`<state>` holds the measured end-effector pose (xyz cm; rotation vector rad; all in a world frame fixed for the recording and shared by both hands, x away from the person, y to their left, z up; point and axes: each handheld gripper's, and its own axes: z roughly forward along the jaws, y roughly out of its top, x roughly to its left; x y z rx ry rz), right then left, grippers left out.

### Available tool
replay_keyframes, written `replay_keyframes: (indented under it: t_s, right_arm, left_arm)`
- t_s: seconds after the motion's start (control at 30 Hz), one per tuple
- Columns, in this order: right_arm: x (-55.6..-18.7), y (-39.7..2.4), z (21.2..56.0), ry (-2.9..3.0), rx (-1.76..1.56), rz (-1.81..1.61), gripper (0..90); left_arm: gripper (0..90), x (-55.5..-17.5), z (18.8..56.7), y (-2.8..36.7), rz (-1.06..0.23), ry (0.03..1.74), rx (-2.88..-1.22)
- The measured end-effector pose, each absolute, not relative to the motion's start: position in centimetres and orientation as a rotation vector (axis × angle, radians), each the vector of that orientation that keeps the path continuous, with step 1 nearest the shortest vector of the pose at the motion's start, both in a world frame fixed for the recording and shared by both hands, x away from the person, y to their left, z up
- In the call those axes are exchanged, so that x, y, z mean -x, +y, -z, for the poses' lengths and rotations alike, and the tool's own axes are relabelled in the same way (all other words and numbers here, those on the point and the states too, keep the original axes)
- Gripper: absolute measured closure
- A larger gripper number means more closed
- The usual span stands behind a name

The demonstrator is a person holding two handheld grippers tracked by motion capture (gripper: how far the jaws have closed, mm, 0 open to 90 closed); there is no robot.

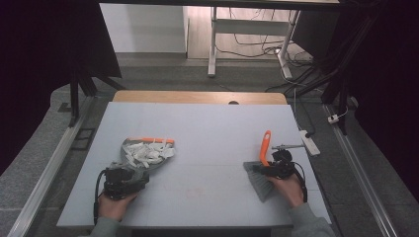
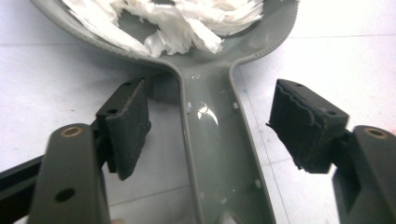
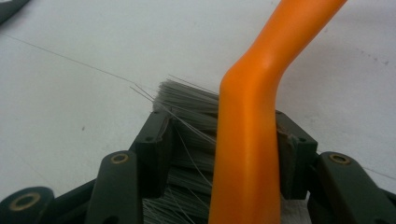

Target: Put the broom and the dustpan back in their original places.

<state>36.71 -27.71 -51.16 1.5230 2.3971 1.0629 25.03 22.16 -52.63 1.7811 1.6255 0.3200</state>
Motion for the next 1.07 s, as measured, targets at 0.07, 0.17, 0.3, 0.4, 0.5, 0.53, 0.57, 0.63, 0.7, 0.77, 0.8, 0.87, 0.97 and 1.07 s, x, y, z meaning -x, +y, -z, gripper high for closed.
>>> replay_keyframes:
  t_s: [0.07,0.17,0.3,0.4,0.5,0.53,0.57,0.63,0.7,0.77,0.8,0.87,0.97,1.07]
  right_arm:
    - [-36.7,-27.9,51.1,2.392,-1.528,-1.061,45.4]
    - [-36.8,-28.1,51.1,2.38,-1.545,-1.054,44.3]
    - [-36.8,-28.4,51.0,2.36,-1.555,-1.036,41.7]
    - [-36.8,-28.7,50.8,2.334,-1.575,-1.044,41.7]
    - [-36.5,-29.1,50.5,2.313,-1.561,-1.058,41.5]
    - [-36.3,-29.1,50.2,2.301,-1.548,-1.05,41.4]
    - [-36.1,-29.0,50.0,2.291,-1.528,-1.058,41.5]
    - [-35.5,-28.8,49.5,2.295,-1.475,-1.084,41.9]
    - [-35.0,-28.5,49.1,2.326,-1.406,-1.119,42.6]
    - [-34.4,-28.2,48.9,2.365,-1.318,-1.165,43.8]
    - [-34.2,-28.0,48.9,2.385,-1.272,-1.196,44.2]
    - [-33.7,-27.6,48.9,2.417,-1.189,-1.21,44.8]
    - [-33.2,-27.2,48.9,2.443,-1.102,-1.223,45.5]
    - [-32.9,-27.0,48.9,2.455,-1.055,-1.23,45.5]
  left_arm:
    - [27.6,-24.8,52.3,22.4,-0.348,1.609,-1.787]
    - [26.1,-24.5,51.8,22.8,-0.372,1.57,-1.799]
    - [25.7,-24.1,51.2,23.3,-0.408,1.523,-1.823]
    - [25.8,-24.0,50.9,23.6,-0.415,1.498,-1.83]
    - [26.0,-24.0,50.7,23.6,-0.417,1.47,-1.847]
    - [26.2,-24.0,50.6,23.6,-0.419,1.456,-1.854]
    - [26.7,-24.0,50.5,23.5,-0.418,1.436,-1.863]
    - [27.4,-24.0,50.2,23.3,-0.419,1.401,-1.88]
    - [28.2,-24.1,50.0,23.2,-0.396,1.357,-1.894]
    - [28.9,-24.3,50.0,22.9,-0.378,1.319,-1.92]
    - [28.9,-24.4,50.0,22.8,-0.369,1.3,-1.93]
    - [29.3,-24.5,50.0,22.6,-0.345,1.268,-1.946]
    - [29.5,-24.6,50.2,22.6,-0.323,1.242,-1.959]
    - [29.7,-24.6,50.3,22.6,-0.308,1.229,-1.965]
